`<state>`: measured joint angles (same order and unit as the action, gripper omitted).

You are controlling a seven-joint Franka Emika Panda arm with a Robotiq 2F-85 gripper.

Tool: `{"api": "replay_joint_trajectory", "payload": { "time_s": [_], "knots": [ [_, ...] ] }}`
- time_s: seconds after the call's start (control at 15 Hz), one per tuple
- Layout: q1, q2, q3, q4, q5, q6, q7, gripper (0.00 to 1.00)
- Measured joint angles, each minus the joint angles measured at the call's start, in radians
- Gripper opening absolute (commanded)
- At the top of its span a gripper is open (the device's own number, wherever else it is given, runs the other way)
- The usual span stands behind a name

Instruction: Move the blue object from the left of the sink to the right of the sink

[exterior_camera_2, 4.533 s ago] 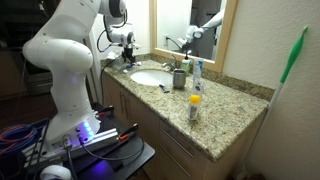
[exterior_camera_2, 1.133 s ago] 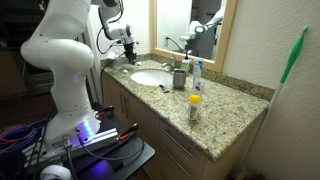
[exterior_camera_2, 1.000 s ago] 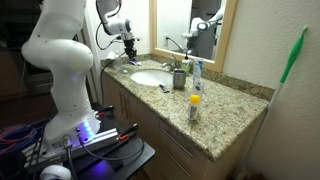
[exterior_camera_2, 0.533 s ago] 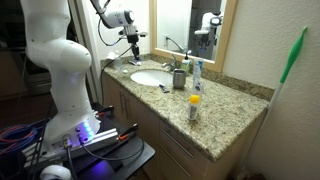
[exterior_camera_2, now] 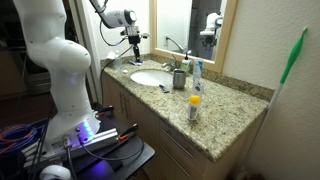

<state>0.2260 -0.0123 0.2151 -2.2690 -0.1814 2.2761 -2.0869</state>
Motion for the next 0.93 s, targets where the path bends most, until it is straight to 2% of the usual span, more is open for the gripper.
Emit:
{"api": "replay_joint_trajectory", "payload": {
  "time_s": [0.2,0.47,0.53,0.73,0.8,0.93],
  "knots": [
    [-0.043,-0.073,-0.065,-0.072,0.001,-0.002,0.057,0.19],
    [-0.121,-0.247,-0.180,-0.215,0.000,-0.005,0.106,0.19],
    [-0.141,-0.291,-0.211,-0.253,0.000,-0.006,0.116,0.44],
    [-0.184,-0.398,-0.288,-0.341,0.001,-0.005,0.121,0.44],
    [-0.186,-0.414,-0.293,-0.353,0.001,-0.005,0.122,0.19],
    [-0.184,-0.421,-0.290,-0.359,0.000,-0.006,0.133,0.19]
  ]
}}
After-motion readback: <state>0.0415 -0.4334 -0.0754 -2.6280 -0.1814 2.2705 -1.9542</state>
